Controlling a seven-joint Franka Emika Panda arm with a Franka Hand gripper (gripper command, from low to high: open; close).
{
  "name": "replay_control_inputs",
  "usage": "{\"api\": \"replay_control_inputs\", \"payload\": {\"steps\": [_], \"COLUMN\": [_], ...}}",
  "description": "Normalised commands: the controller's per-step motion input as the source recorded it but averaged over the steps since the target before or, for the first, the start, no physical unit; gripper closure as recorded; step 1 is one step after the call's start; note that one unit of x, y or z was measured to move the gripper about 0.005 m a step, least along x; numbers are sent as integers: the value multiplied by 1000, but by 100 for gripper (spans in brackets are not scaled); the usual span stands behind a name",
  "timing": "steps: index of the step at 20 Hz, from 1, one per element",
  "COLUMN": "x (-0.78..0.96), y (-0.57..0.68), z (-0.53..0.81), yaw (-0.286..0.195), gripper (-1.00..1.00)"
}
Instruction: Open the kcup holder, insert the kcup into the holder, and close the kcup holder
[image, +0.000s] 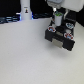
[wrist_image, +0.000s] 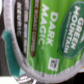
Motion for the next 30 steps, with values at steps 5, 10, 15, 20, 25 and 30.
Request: {"api": "replay_control_inputs", "payload": {"steps": [5, 10, 15, 20, 25, 30], "x": [124, 81, -15, 4, 49, 149], "y": [173, 115, 39, 54, 213, 353], "z": [-32, -144, -189, 16, 126, 125], "yaw": [2, 21, 17, 6, 0, 0], "gripper": [100, 100, 100, 100, 100, 100]}}
